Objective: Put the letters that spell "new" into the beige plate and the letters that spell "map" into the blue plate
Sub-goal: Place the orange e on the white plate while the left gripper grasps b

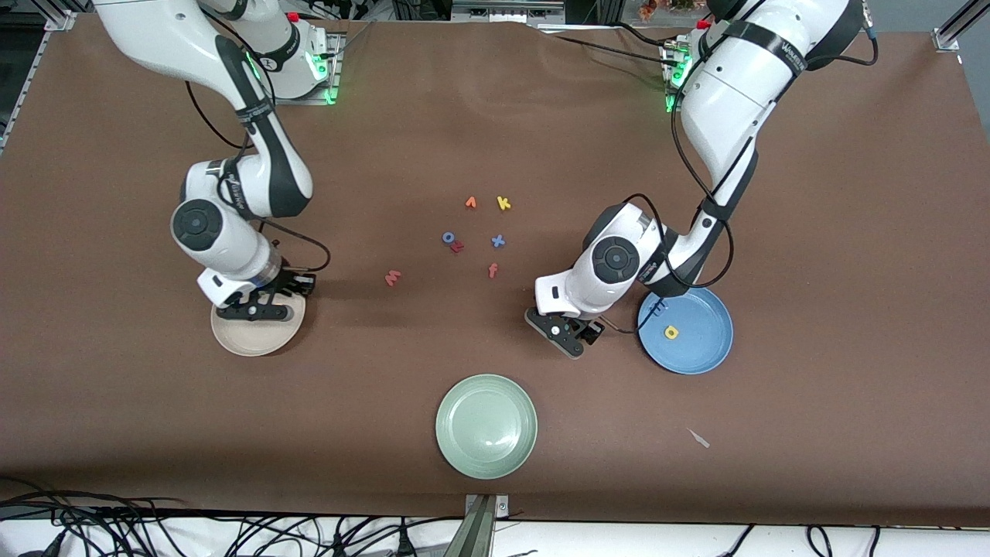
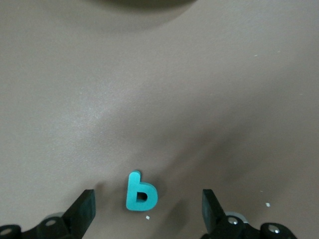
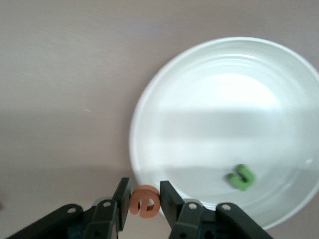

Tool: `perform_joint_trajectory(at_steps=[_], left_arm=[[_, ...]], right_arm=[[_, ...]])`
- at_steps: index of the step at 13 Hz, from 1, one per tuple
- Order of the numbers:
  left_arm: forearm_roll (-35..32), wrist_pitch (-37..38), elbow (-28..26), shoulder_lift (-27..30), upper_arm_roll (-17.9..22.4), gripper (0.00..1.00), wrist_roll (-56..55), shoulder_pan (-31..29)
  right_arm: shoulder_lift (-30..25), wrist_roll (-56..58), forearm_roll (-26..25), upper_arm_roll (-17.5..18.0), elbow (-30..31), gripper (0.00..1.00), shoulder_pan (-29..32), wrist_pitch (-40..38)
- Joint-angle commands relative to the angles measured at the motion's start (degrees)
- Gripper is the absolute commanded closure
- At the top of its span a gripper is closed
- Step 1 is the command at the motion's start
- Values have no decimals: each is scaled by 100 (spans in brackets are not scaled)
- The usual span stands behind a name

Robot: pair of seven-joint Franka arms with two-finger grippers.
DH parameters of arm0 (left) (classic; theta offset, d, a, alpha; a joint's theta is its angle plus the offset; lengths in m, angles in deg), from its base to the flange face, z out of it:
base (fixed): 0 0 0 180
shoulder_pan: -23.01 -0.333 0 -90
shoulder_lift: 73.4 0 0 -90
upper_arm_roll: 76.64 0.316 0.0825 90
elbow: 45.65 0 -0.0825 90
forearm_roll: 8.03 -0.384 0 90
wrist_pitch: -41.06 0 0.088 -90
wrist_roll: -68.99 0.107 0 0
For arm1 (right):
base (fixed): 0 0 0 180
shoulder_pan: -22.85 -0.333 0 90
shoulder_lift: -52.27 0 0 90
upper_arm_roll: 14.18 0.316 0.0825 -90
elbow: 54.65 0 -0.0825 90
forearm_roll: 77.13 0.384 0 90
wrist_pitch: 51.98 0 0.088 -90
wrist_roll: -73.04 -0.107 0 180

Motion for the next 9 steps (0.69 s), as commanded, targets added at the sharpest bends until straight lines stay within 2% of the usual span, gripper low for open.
perform_joint_trajectory(at_steps=[1,2,3,4,5,7,9], left_arm=[[-168,-98,13,-58,19,48,14,-11],[-168,-98,13,-67,19,55,22,-37],[-176,-98,13,-67,36,66,22,-55],[-176,-98,31,-67,45,82,22,-46],[-168,-98,39,-67,45,98,5,-46],[-168,-72,48,-15,63,100,-4,-90],[-168,77,66,143,63,100,13,-291]], right_arm=[[-124,542,9,-145,246,70,61,-4],[-124,587,9,-163,343,62,88,92],[-124,570,53,-163,361,43,97,162],[-124,483,88,-163,361,33,97,163],[-124,447,114,-155,352,29,88,154],[-116,-217,106,-15,309,28,88,137],[-81,-1252,97,467,160,28,79,128]])
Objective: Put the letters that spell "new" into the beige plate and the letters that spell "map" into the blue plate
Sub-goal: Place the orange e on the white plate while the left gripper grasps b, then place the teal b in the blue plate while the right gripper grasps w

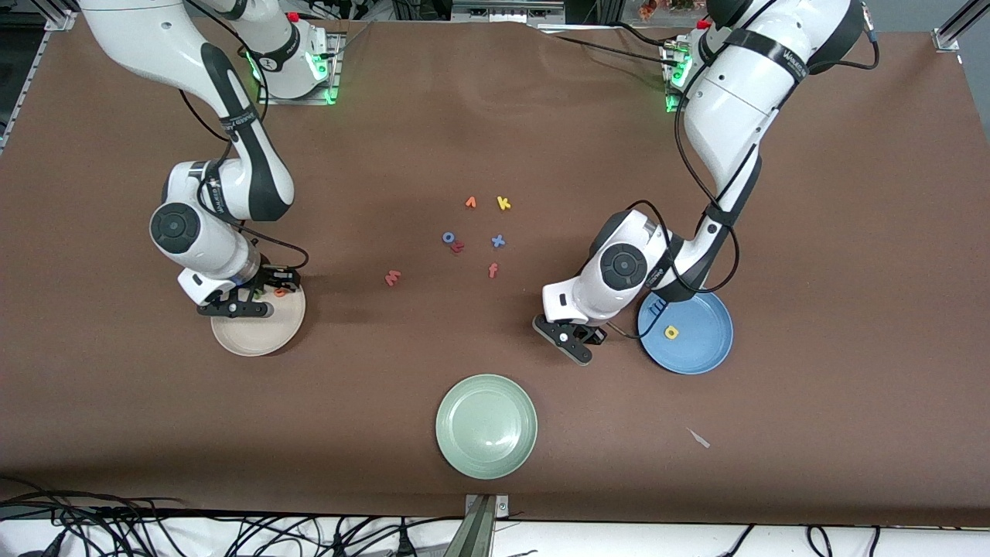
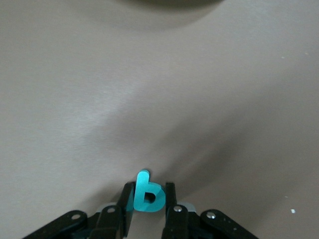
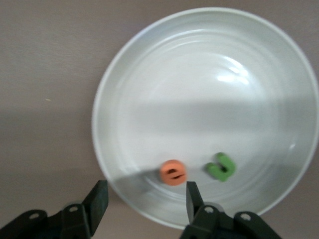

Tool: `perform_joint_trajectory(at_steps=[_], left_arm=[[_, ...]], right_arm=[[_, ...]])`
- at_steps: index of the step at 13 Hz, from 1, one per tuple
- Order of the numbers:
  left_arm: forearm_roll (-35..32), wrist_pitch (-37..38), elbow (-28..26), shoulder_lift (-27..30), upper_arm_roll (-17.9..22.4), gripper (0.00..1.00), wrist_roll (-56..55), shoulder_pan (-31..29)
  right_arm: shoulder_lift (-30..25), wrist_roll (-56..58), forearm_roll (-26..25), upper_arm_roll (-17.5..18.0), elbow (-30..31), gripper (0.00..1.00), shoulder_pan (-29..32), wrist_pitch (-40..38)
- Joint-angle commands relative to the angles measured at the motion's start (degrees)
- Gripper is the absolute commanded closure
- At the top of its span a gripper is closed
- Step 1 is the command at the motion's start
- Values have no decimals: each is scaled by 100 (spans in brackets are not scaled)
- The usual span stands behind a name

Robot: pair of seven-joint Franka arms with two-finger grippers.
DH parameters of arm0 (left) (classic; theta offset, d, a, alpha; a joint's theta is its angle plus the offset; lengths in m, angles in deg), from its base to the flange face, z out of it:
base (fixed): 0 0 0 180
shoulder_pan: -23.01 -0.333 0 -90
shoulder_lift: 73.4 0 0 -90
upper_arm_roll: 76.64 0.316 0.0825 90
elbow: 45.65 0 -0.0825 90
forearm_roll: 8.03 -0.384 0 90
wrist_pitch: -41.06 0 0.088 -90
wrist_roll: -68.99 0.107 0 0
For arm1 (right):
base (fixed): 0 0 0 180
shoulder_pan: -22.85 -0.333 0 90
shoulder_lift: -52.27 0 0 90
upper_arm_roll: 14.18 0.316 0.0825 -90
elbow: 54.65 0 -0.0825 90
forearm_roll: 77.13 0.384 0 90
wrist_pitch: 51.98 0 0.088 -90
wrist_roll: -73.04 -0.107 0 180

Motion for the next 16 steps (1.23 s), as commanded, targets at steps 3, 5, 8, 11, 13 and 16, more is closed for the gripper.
perform_joint_trajectory(at_steps=[3,5,8,11,13,16], left_arm=[[-174,842,37,591,-22,100,100,-462],[-217,1228,45,881,66,100,100,-454],[-403,1921,28,1057,198,100,414,-708],[-402,2355,-243,1084,207,100,654,-902],[-856,2225,-586,1102,190,97,741,-1165],[-1211,1365,-1244,1250,163,98,742,-1332]], right_arm=[[71,-2209,42,954,-207,28,-60,81],[211,-2914,16,1148,-252,28,-218,370],[422,-3618,-20,1157,-488,28,-578,450],[563,-3761,-20,1157,-568,28,-684,625],[634,-3804,-29,1157,-568,28,-720,705],[765,-3805,-37,1157,-542,28,-720,889]])
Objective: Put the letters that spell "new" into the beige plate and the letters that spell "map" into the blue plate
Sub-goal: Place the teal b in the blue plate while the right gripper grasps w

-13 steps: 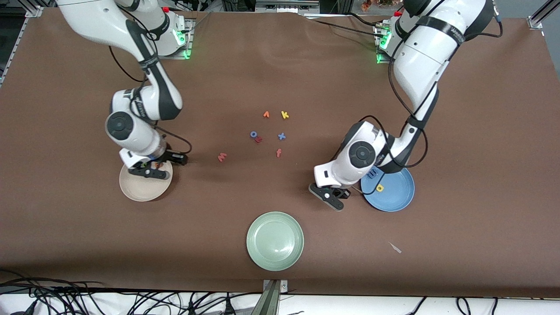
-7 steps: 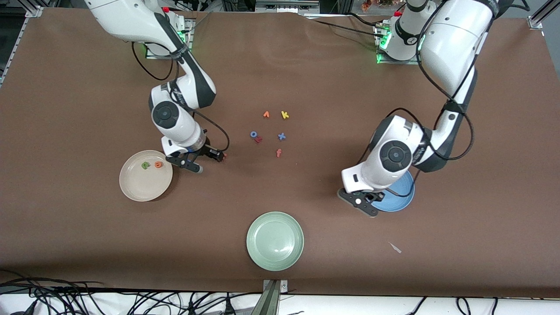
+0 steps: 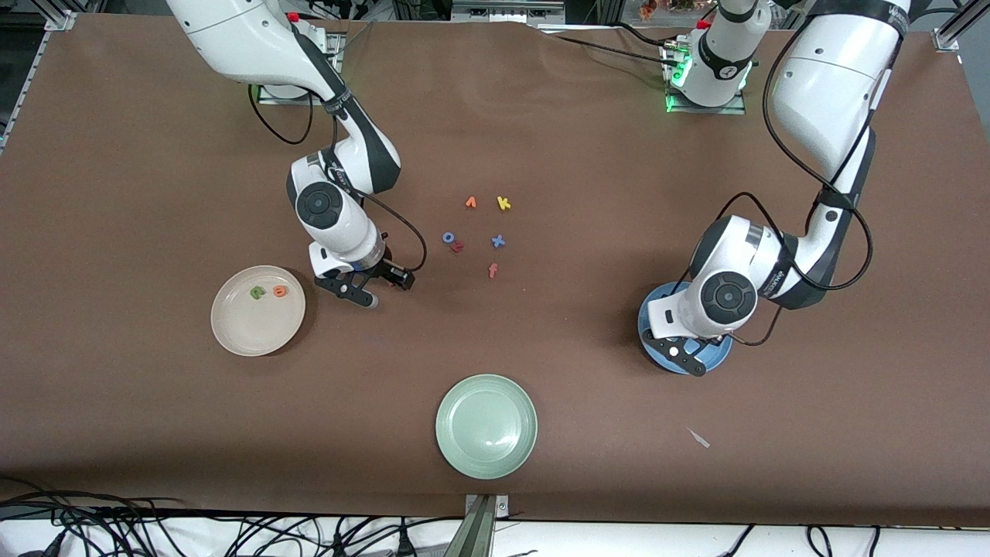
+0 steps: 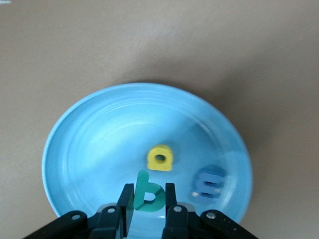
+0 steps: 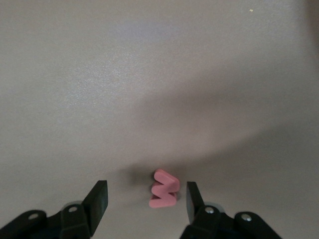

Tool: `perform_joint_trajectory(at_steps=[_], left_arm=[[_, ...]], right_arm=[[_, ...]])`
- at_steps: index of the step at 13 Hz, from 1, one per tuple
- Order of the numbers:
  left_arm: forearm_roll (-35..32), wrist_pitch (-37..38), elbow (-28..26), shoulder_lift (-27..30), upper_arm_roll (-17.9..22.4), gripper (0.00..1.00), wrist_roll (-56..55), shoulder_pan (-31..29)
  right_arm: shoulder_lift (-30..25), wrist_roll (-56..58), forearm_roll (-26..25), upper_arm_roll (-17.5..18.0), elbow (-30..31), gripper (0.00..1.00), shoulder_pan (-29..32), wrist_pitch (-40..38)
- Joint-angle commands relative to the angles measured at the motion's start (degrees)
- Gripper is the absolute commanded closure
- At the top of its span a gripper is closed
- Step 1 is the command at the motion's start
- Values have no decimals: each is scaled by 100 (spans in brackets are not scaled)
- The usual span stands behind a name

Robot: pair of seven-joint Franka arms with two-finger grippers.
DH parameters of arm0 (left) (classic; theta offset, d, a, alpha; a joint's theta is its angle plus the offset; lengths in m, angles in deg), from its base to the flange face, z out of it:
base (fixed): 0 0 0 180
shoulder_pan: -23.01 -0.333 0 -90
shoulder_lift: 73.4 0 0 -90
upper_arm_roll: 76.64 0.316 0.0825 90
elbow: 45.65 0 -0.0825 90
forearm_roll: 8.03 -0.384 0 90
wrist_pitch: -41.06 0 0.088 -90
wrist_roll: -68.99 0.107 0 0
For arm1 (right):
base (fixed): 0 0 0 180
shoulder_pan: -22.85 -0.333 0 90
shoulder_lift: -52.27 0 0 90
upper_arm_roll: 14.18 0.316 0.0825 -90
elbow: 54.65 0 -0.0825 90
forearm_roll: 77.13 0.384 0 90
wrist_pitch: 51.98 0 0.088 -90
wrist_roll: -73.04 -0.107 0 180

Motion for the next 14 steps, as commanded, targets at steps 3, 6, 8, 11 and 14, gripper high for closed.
perform_joint_trajectory(at_steps=[3,6,8,11,14], left_arm=[[-208,-747,-792,297,-98,33,85,-511],[-164,-677,-564,436,-335,0,374,-670],[-164,-458,-406,708,-484,0,296,-592],[-146,70,77,701,-756,0,16,-495],[-146,500,245,841,-775,0,-337,-371]], right_arm=[[196,-95,-35,-4,13,28,-27,187],[204,-94,-35,-4,162,31,-35,362],[196,-94,-35,-4,233,45,-35,415],[196,-94,-43,-4,242,78,-35,415],[152,-16,-43,-4,242,100,-35,372]])
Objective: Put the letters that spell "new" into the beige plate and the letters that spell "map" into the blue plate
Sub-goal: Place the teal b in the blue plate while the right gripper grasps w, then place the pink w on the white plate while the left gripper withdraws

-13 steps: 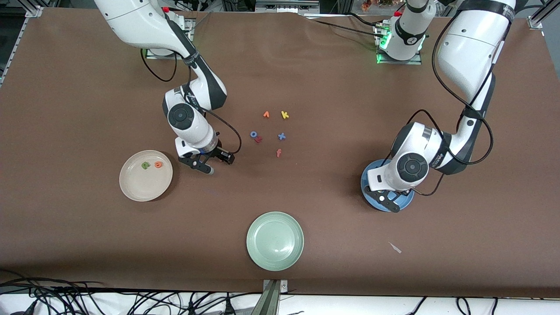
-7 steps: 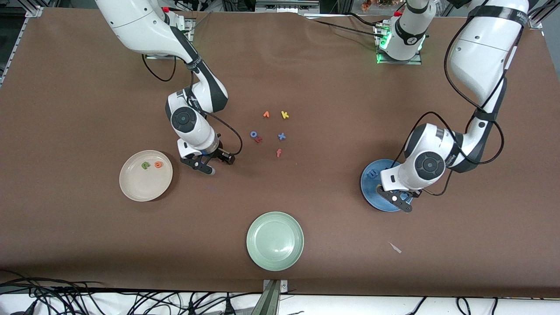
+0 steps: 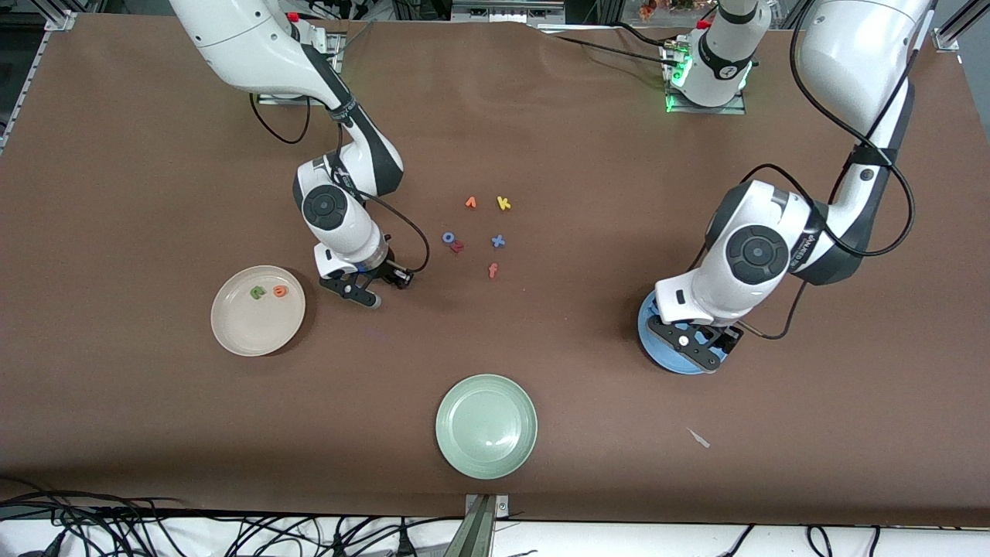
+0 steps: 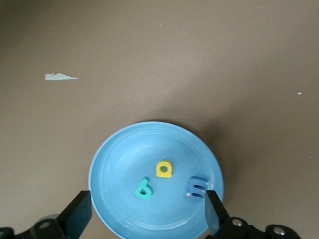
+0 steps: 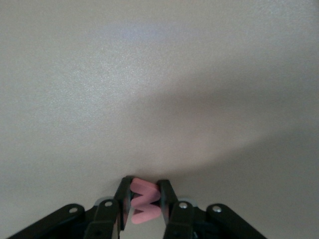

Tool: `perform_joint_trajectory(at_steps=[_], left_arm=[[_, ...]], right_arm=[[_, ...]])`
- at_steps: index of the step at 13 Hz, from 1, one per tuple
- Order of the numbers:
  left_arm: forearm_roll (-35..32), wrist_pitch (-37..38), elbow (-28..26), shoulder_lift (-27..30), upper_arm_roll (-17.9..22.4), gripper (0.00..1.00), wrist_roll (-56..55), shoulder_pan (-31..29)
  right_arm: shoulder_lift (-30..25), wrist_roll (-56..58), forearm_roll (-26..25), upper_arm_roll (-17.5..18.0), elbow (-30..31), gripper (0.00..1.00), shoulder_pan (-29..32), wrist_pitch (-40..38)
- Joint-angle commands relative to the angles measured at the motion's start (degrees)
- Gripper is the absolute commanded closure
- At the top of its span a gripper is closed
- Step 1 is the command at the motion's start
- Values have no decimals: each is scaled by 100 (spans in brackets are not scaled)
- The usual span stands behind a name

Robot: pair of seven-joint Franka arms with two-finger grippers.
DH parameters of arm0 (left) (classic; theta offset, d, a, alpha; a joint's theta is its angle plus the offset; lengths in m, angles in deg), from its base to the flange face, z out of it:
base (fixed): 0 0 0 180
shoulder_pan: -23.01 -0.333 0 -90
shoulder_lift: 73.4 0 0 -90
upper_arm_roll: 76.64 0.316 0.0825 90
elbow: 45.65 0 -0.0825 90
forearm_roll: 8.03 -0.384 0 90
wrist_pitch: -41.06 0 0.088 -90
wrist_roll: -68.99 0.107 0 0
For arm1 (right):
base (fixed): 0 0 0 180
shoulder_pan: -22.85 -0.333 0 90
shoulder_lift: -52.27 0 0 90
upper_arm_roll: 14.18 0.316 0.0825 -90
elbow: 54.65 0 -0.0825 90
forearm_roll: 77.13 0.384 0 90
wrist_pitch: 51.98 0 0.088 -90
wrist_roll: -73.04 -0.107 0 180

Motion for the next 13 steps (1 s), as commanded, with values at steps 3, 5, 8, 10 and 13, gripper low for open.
perform_joint_trajectory(at_steps=[3,5,8,10,13], left_arm=[[162,939,200,572,-176,0,-200,23],[355,1404,375,766,-177,0,-209,-12],[1457,1521,393,1380,418,0,-182,40],[2410,1591,289,1845,1374,0,-209,477],[2404,2100,70,2487,1809,0,-217,656]], right_arm=[[-294,471,-29,-89,97,100,27,-217],[-584,1260,-21,-361,1,100,106,-850],[-831,2832,-21,-791,-26,100,414,-1317],[-850,3835,-21,-1125,-26,100,554,-1353],[-771,4830,-12,-1276,-17,100,897,-1292]])
